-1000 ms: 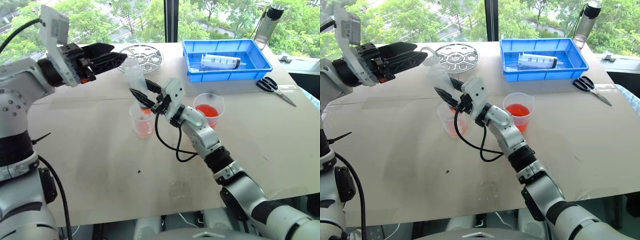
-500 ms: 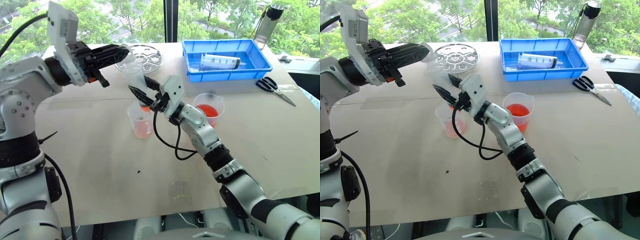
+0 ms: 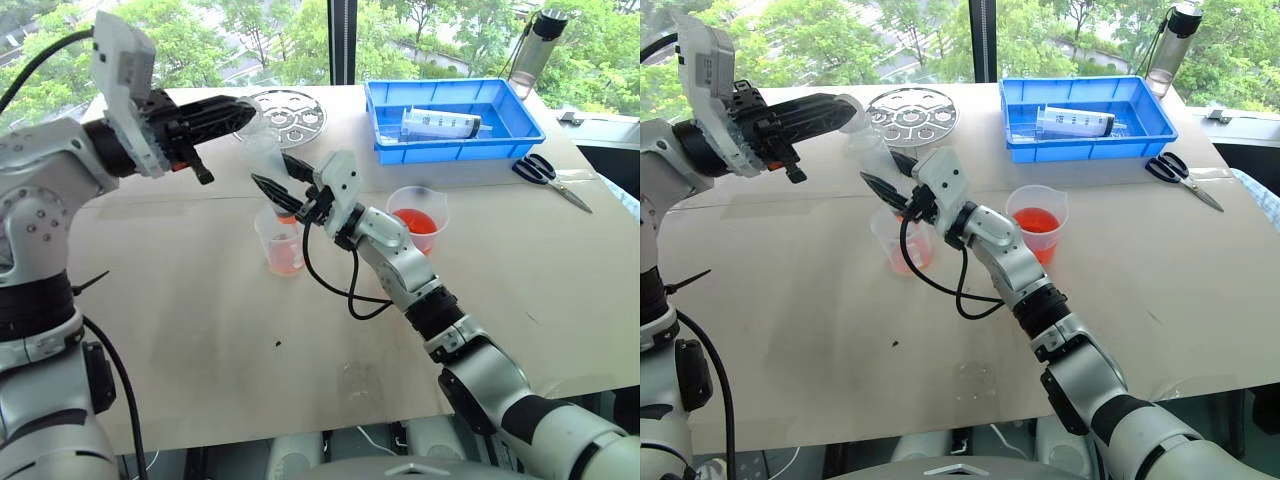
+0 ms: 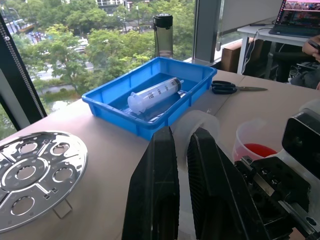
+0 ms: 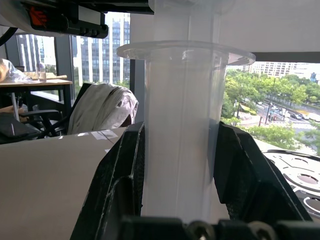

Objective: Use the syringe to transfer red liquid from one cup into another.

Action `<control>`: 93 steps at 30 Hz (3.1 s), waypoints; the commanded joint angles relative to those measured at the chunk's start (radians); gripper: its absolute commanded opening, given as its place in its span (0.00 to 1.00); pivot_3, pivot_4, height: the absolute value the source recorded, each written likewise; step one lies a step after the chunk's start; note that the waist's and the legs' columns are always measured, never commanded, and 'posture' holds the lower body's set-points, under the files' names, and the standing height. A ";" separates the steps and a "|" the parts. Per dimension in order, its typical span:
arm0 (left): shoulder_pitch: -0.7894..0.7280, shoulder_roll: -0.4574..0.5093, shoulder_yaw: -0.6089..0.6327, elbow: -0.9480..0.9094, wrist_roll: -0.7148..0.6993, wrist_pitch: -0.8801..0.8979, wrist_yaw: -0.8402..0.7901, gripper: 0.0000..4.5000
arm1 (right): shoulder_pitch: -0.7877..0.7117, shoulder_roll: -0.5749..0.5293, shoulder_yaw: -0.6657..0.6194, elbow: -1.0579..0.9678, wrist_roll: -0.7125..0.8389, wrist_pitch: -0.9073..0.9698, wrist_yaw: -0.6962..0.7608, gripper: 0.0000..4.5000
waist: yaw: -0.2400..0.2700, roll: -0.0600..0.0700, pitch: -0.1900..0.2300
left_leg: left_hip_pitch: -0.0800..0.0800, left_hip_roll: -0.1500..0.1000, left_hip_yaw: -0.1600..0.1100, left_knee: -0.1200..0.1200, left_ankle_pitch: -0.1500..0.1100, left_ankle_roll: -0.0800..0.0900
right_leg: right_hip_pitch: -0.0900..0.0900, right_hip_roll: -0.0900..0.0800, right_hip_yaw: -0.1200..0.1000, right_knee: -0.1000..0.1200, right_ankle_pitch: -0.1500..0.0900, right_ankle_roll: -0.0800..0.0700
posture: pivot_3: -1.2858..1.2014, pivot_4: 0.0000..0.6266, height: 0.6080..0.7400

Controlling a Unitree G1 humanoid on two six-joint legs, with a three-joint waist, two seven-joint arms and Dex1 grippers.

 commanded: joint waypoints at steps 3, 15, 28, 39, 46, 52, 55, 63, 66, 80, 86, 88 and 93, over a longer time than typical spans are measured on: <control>0.056 0.017 -0.027 -0.029 0.009 -0.012 -0.042 0.00 | -0.149 0.187 -0.038 -0.080 0.049 -0.015 -0.004 0.33 | 0.000 0.000 0.000 | 0.000 0.000 0.000 0.000 0.000 0.000 | 0.000 0.000 0.000 0.000 0.000 0.000 | 0.52 0.24 1.00; 0.086 0.018 -0.048 -0.026 0.020 -0.045 -0.058 0.00 | -0.154 0.186 -0.034 -0.113 0.058 0.002 -0.007 0.33 | 0.000 0.000 0.000 | 0.000 0.000 0.000 0.000 0.000 0.000 | 0.000 0.000 0.000 0.000 0.000 0.000 | 0.52 0.24 1.00; -0.065 0.060 0.160 0.233 -0.204 0.227 -0.030 0.71 | -0.128 0.184 -0.027 -0.125 0.078 0.036 -0.028 0.33 | -0.004 0.000 0.000 | 0.001 0.000 0.000 0.000 0.000 0.000 | 0.000 0.000 0.000 0.000 0.000 0.000 | 0.52 0.24 1.00; 0.065 0.098 0.106 0.120 -0.191 0.207 -0.143 1.00 | -0.138 0.174 -0.023 -0.125 0.096 0.044 -0.031 0.32 | 0.007 -0.001 0.002 | 0.000 0.000 0.001 -0.001 0.000 0.000 | -0.001 0.000 -0.001 0.000 0.000 0.000 | 0.52 0.24 1.00; 0.034 0.000 0.097 0.080 -0.190 0.192 -0.049 1.00 | -0.137 0.165 -0.006 -0.131 0.079 0.039 -0.027 0.32 | -0.001 -0.004 0.001 | 0.001 0.000 0.000 0.001 0.000 -0.001 | -0.001 0.000 0.001 0.000 0.000 0.000 | 0.52 0.24 1.00; 0.011 -0.045 0.066 0.068 -0.165 0.152 -0.017 0.89 | -0.136 0.165 -0.001 -0.131 0.070 0.032 -0.028 0.32 | -0.001 -0.004 0.000 | 0.000 0.000 0.000 0.000 0.000 -0.001 | -0.001 0.000 0.001 0.001 0.000 0.000 | 0.52 0.24 1.00; 0.009 -0.057 0.071 0.064 -0.176 0.156 -0.012 0.67 | -0.135 0.167 0.001 -0.130 0.066 0.031 -0.028 0.32 | -0.001 -0.004 0.000 | 0.000 0.000 0.001 0.000 0.000 -0.001 | -0.001 0.000 0.001 0.000 0.000 0.000 | 0.52 0.24 1.00; 0.013 -0.066 0.081 0.065 -0.183 0.151 -0.008 0.37 | -0.135 0.161 0.006 -0.120 0.045 0.031 -0.034 0.32 | -0.001 -0.004 0.000 | 0.000 0.000 0.000 -0.001 0.000 -0.001 | -0.001 0.000 0.001 0.000 0.000 0.000 | 0.52 0.24 1.00; 0.008 -0.062 0.082 0.075 -0.180 0.145 -0.014 0.37 | -0.139 0.157 0.001 -0.120 0.066 0.059 -0.014 0.32 | -0.001 -0.004 0.000 | 0.000 0.000 0.000 -0.001 0.000 -0.001 | -0.001 0.000 0.001 0.000 0.000 0.000 | 0.52 0.24 1.00; -0.014 -0.076 0.154 0.113 -0.215 0.155 0.046 0.33 | -0.103 -0.056 -0.046 -0.296 0.061 0.224 0.077 1.00 | 0.003 -0.004 0.001 | 0.000 0.000 0.000 -0.001 0.000 -0.001 | -0.001 0.000 0.001 0.000 0.000 0.000 | 0.52 0.24 1.00; -0.065 -0.109 0.231 0.199 -0.298 0.212 0.151 0.33 | -0.044 -0.209 -0.104 -0.529 0.109 0.413 0.111 1.00 | 0.007 -0.005 0.000 | -0.001 0.000 -0.001 0.000 0.000 -0.001 | -0.001 -0.001 0.000 0.000 0.000 0.000 | 0.52 0.24 1.00; -0.075 -0.113 0.266 0.240 -0.327 0.238 0.186 0.33 | -0.015 -0.263 -0.127 -0.616 0.141 0.475 0.126 1.00 | 0.006 -0.005 0.000 | -0.001 0.000 -0.001 0.000 0.000 -0.001 | -0.001 -0.001 0.000 0.000 0.000 0.000 | 0.52 0.24 1.00; -0.115 -0.093 0.336 0.363 -0.385 0.333 0.290 0.33 | 0.091 -0.437 -0.193 -0.818 0.224 0.600 0.189 1.00 | 0.005 -0.005 0.000 | -0.001 0.000 -0.001 0.000 0.000 0.000 | -0.001 0.000 0.000 0.000 0.000 0.000 | 0.52 0.24 1.00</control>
